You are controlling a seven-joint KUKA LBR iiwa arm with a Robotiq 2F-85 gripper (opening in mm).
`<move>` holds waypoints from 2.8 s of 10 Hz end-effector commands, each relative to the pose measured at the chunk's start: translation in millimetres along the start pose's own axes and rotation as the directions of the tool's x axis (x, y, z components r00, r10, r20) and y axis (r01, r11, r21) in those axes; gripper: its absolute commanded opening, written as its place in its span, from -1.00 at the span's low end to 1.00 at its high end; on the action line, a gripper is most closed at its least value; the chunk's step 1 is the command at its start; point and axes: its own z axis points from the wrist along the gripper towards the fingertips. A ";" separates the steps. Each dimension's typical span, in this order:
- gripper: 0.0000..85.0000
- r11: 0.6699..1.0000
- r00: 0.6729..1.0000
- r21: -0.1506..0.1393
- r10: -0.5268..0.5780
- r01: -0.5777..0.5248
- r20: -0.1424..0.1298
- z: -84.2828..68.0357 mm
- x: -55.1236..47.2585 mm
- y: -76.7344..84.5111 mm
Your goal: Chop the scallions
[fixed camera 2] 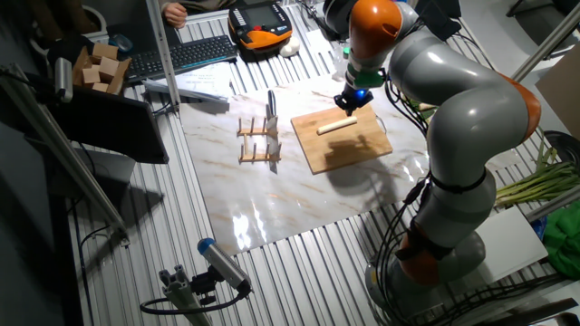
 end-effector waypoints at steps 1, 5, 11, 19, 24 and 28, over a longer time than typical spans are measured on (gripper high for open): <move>-1.00 1.000 1.000 0.006 -0.007 0.007 -0.011 -0.3 -0.4 0.1; -1.00 0.998 0.997 -0.039 -0.053 0.051 -0.053 -0.3 -0.4 0.1; -0.60 0.997 0.997 -0.075 -0.038 0.033 -0.062 -0.3 -0.4 0.1; -0.60 0.996 0.998 -0.092 -0.021 0.016 -0.054 -0.3 -0.4 0.1; -0.60 0.994 0.995 -0.095 0.040 -0.049 -0.092 -22.6 -6.7 41.3; -0.60 0.991 0.994 -0.095 0.085 -0.091 -0.066 -33.6 -3.9 98.2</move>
